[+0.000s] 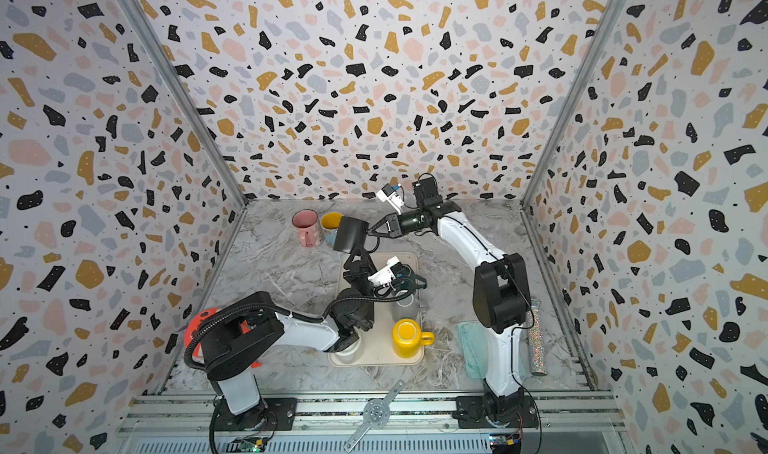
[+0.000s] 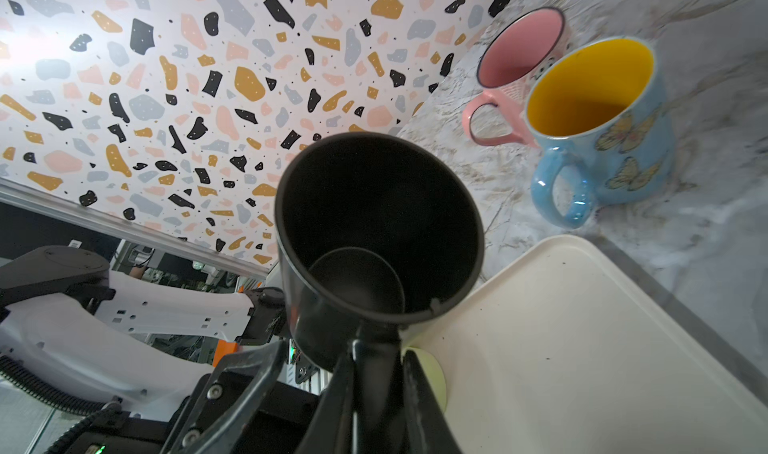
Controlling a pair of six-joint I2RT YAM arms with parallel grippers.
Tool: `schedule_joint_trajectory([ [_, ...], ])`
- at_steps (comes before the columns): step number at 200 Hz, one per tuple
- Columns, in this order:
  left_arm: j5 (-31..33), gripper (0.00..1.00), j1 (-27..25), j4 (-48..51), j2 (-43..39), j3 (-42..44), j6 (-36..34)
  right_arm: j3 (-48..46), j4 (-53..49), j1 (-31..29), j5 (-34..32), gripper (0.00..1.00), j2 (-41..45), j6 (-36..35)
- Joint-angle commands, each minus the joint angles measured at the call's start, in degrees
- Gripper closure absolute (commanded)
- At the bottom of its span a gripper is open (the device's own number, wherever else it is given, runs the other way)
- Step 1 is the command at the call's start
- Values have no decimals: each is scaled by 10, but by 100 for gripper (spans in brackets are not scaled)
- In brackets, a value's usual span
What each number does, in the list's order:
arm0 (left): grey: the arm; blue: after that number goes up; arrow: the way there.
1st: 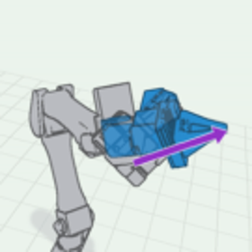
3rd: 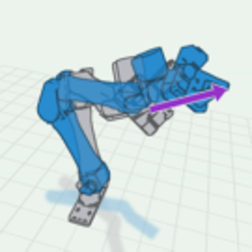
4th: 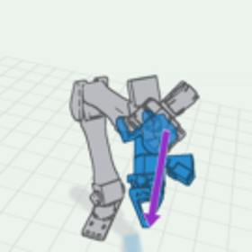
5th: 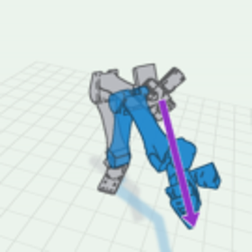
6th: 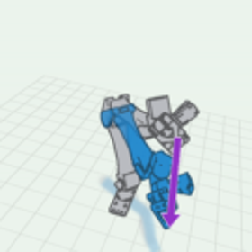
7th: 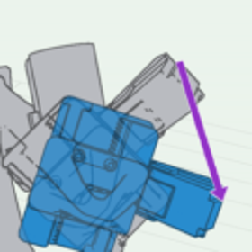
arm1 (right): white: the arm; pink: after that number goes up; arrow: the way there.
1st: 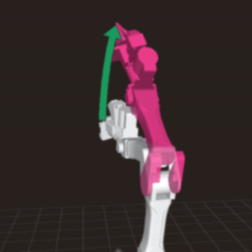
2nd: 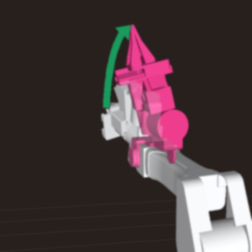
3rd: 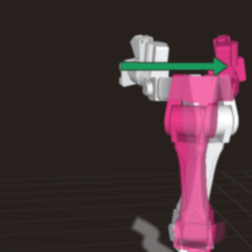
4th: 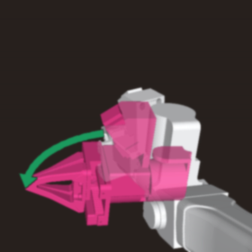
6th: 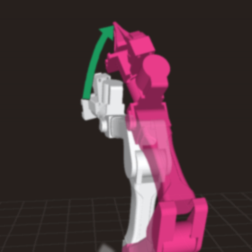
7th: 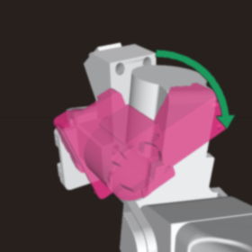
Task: Turn the mug right side up
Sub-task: 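Open the left gripper and release the black mug to the right gripper, then carry the black mug upright beside the blue mug while the left arm withdraws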
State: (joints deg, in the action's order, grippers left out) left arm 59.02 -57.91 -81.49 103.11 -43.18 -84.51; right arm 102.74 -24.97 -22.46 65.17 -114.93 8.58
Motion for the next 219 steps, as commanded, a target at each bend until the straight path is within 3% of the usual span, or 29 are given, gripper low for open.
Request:
schedule_joint_trajectory([
  [1,11,48,3,-243,-36,-20,-3,32,36,27,-23,100,14,5],
  [100,12,46,5,-242,-62,-27,25,61,110,71,-52,100,-12,62],
  [127,27,46,10,-182,-91,-38,74,87,102,73,-87,100,-29,51],
  [147,36,47,19,-67,-141,-48,164,94,101,73,-122,100,-37,46],
  [170,29,48,42,146,-215,-75,340,93,108,70,-155,100,-46,41],
  [196,-22,48,88,352,-290,-112,541,93,113,55,-196,100,-58,24],
  [219,-74,48,126,462,-332,-135,647,102,115,36,-232,100,-73,4],
])
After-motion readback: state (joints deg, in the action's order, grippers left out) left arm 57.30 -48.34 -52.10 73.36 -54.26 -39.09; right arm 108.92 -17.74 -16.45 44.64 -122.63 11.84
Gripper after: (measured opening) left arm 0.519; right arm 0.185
